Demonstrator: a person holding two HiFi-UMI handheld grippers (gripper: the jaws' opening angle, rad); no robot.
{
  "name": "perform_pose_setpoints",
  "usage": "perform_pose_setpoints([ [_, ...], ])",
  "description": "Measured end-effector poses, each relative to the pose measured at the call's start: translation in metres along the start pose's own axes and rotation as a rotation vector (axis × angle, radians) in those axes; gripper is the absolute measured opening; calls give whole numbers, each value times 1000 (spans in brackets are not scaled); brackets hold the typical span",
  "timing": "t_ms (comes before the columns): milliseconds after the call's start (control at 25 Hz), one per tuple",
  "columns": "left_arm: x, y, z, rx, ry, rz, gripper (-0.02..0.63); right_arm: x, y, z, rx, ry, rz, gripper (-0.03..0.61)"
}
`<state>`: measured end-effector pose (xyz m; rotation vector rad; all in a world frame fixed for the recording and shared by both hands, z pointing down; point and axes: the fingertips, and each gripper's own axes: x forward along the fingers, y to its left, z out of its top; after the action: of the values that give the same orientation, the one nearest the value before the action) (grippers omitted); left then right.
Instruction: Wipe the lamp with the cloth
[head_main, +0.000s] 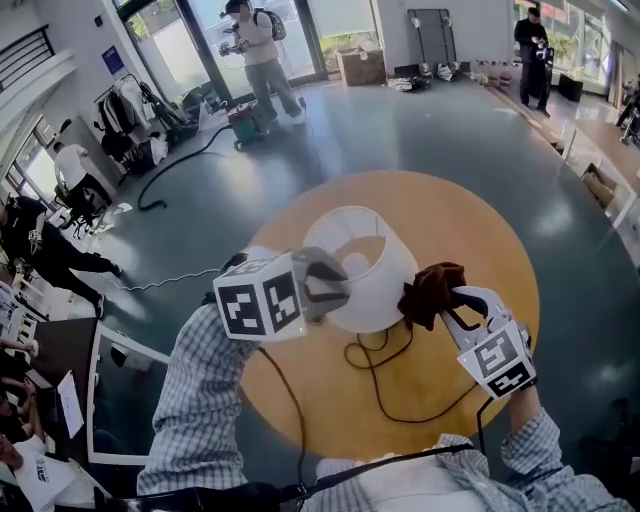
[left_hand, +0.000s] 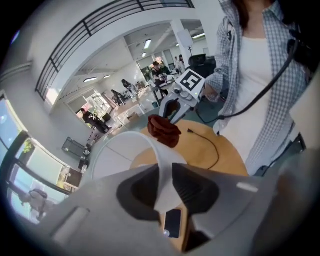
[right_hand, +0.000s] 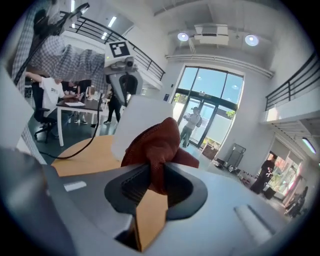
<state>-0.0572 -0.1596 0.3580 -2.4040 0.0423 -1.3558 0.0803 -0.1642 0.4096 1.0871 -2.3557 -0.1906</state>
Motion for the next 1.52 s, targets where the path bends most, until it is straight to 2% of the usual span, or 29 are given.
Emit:
perform_pose_setpoints([
  [200,-11,13,-18,-108,-78,78,78,-1,-50,-4,166,-60,-157,80],
  [320,-17,16,-28,-158,-117,107,78,11,-60,-22,290,-50,-169,80],
  [440,-24,20,-40,-207,-150,134,80,32,-45,-29,374,-48,-97,80],
  [640,-29,32,-54,-279,-196,192,86,82,0,-21,539,-75,113,78],
  [760,-32,36,-56,-298,-215,208,89,110,27,-16,548,-54,199,78],
  [920,-35,36,-55,-300,-230,214,89,142,52,-6,519,-32,247,78],
  [1040,-35,37,-53,-297,-230,215,91,161,67,-18,476,36,237,78],
  [1160,-34,41,-54,-294,-234,219,92,170,71,-46,485,119,213,78],
  [1360,-35,42,-56,-300,-243,225,94,159,68,-102,547,250,166,78],
  [1520,-33,45,-56,-297,-247,230,95,147,56,-135,612,302,129,78],
])
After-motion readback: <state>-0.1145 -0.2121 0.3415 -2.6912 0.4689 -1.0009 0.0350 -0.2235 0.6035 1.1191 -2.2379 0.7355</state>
